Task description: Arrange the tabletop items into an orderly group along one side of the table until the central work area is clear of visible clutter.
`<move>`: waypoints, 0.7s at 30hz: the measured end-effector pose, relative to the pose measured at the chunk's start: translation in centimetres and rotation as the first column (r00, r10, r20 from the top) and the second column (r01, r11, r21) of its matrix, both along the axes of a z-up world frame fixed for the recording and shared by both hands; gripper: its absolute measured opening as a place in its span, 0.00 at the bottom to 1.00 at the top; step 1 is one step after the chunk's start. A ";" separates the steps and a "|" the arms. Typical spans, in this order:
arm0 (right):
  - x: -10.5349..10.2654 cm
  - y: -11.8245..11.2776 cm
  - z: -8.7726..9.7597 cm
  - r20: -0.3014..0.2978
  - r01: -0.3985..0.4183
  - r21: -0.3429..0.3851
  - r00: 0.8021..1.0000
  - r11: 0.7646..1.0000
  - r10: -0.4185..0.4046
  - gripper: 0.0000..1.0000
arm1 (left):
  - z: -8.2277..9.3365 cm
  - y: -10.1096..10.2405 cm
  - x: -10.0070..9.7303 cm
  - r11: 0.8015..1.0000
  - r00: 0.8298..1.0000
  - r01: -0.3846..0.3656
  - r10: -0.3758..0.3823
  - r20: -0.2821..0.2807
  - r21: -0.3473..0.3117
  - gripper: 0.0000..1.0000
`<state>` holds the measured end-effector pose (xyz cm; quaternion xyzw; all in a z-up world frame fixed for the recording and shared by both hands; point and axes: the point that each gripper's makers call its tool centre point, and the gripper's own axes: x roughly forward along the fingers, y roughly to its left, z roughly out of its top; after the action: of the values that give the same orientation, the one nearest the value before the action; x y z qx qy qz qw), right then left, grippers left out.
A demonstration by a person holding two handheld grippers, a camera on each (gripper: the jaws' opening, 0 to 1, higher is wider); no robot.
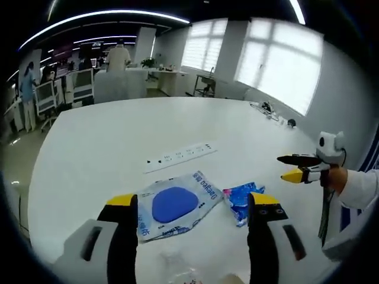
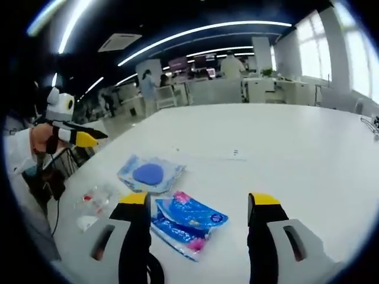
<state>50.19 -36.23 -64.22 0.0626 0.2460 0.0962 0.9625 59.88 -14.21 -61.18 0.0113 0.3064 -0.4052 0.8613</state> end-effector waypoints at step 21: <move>-3.1 -1.5 -2.1 -0.046 0.043 0.017 0.998 0.999 -0.042 0.62 | -1.6 -4.5 -3.7 0.996 0.996 0.086 -0.085 -0.035 0.005 0.76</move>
<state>47.08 -37.76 -66.29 0.0784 0.2656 0.0765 0.9578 56.16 -18.75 -62.76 0.0201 0.3217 -0.4408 0.8377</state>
